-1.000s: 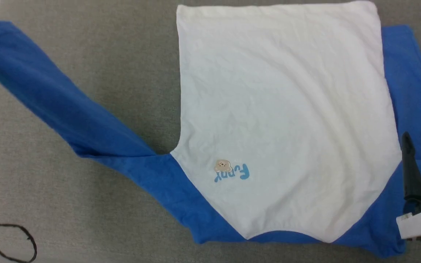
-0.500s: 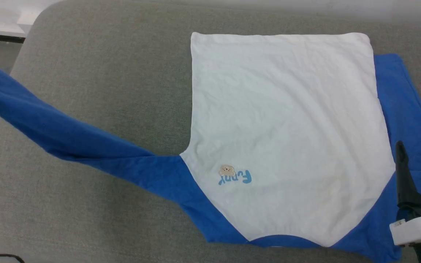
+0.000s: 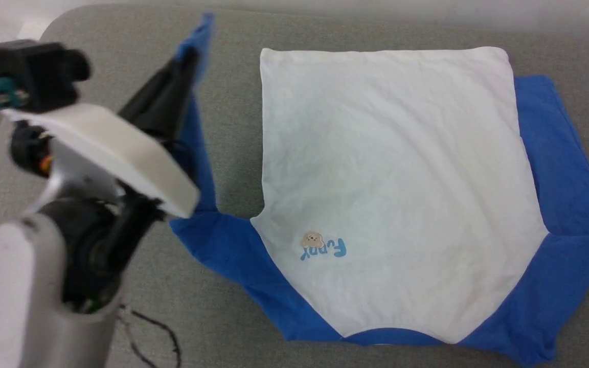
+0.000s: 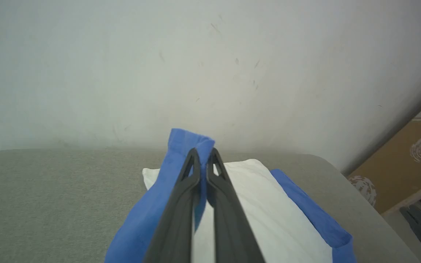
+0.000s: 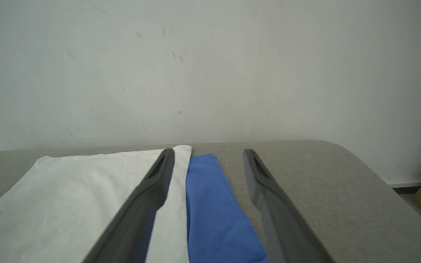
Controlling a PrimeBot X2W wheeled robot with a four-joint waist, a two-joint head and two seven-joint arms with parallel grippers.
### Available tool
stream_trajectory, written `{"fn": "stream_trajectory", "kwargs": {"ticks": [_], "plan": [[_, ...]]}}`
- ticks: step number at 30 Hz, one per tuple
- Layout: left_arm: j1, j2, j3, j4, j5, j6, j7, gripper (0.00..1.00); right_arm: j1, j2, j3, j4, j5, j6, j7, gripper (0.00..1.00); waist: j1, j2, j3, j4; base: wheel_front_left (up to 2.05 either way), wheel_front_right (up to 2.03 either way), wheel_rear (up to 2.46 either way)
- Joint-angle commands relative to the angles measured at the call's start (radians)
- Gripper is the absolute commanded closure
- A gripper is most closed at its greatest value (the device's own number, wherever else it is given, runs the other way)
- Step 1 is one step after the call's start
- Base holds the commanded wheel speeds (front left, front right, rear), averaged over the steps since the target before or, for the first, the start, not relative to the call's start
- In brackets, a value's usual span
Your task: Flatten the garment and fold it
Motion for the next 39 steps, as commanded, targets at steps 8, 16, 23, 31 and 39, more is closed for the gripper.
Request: {"fn": "stream_trajectory", "kwargs": {"ticks": [8,16,23,31,39], "plan": [[-0.215,-0.252,-0.352,0.112,0.120,-0.009,0.004,1.00,-0.066,-0.018,-0.077,-0.028,0.010,-0.001,-0.001,0.00,0.0000,0.0000,0.046,-0.061,0.00,0.00,0.00],[-0.294,-0.337,-0.588,0.373,0.148,-0.001,-0.144,1.00,-0.109,-0.016,-0.113,-0.012,0.024,-0.001,-0.011,0.00,0.0000,0.0000,0.125,-0.136,0.00,0.00,0.00],[-0.352,-0.338,-0.887,0.497,-0.076,0.074,-0.321,1.00,-0.132,-0.018,-0.110,0.021,0.038,-0.001,-0.027,0.00,0.0000,0.0000,0.169,-0.208,0.00,0.00,0.00],[-0.432,-0.339,-1.101,0.606,-0.210,0.105,-0.397,1.00,-0.141,-0.014,-0.081,0.053,0.048,-0.001,-0.037,0.00,0.0000,0.0000,0.193,-0.263,0.00,0.00,0.00],[-0.346,-0.339,-1.114,0.752,-0.165,0.050,-0.303,1.00,-0.158,-0.009,-0.046,0.081,0.058,-0.001,-0.045,0.00,0.0000,0.0000,0.223,-0.305,0.00,0.00,0.00]]}}
